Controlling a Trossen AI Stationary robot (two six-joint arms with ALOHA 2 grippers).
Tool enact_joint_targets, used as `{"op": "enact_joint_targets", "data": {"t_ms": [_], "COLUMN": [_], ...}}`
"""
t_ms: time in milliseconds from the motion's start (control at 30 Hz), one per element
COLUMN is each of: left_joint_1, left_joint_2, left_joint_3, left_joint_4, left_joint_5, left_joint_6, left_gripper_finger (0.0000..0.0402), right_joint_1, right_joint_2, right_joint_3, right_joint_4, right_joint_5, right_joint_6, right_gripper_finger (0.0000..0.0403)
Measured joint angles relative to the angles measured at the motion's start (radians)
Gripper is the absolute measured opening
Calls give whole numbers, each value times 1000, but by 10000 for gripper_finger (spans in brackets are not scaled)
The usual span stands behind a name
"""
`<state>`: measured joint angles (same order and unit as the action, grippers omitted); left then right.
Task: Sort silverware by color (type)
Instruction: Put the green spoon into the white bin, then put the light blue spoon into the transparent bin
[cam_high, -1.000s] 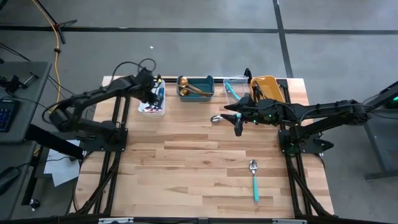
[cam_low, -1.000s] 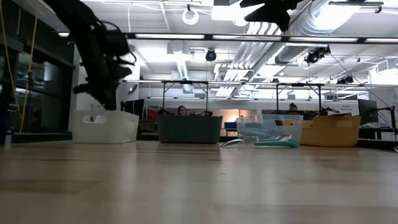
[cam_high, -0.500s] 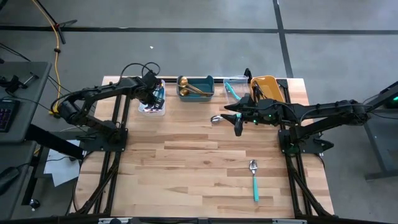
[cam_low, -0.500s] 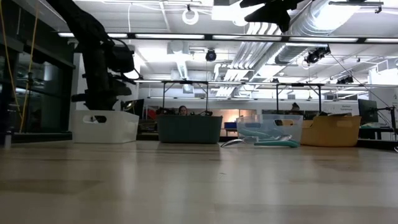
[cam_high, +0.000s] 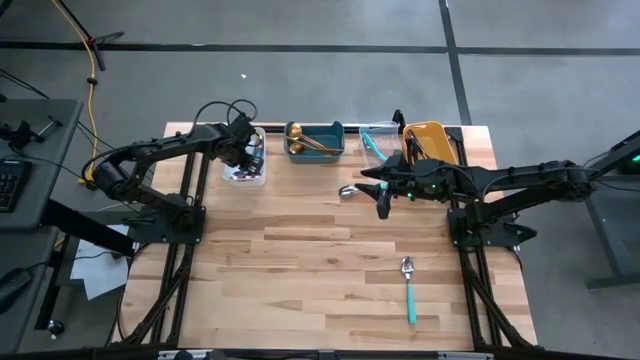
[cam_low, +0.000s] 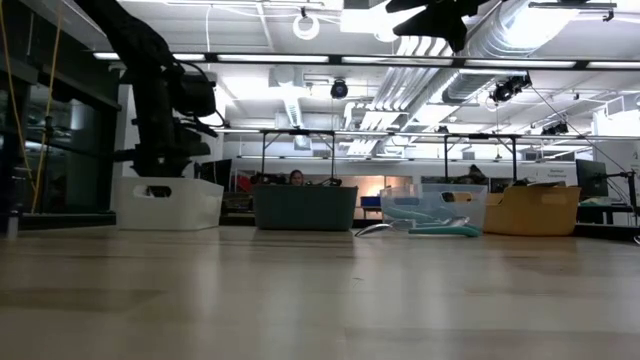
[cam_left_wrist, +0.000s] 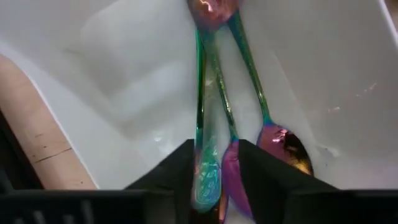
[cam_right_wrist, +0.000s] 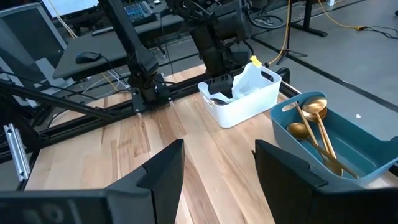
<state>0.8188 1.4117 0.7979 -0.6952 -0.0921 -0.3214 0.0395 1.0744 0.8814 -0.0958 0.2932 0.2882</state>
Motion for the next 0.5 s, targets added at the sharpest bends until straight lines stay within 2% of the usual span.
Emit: {"op": "enact_joint_targets", "data": {"t_ms": [100,267,367,500], "left_joint_1": [0,0,-6,-62], "left_joint_2": [-9,-78,-172,-359], "left_joint_3": [0,38,71,66], "left_joint_4": [0,-5,20,174], "left_joint_5": [14,115,187,243], "left_joint_6": [6,13,-6,-69], "left_gripper_finger": [148,180,184,183], "right_joint_1": [0,0,0,0], "right_joint_2": [0,0,0,0], "right_joint_3": [0,0,0,0], "right_joint_4": [-14,-20,-5,15], "right_joint_5": [0,0,0,0], "right_joint_6": [0,0,0,0], "right_gripper_finger": [190,190,190,190]}}
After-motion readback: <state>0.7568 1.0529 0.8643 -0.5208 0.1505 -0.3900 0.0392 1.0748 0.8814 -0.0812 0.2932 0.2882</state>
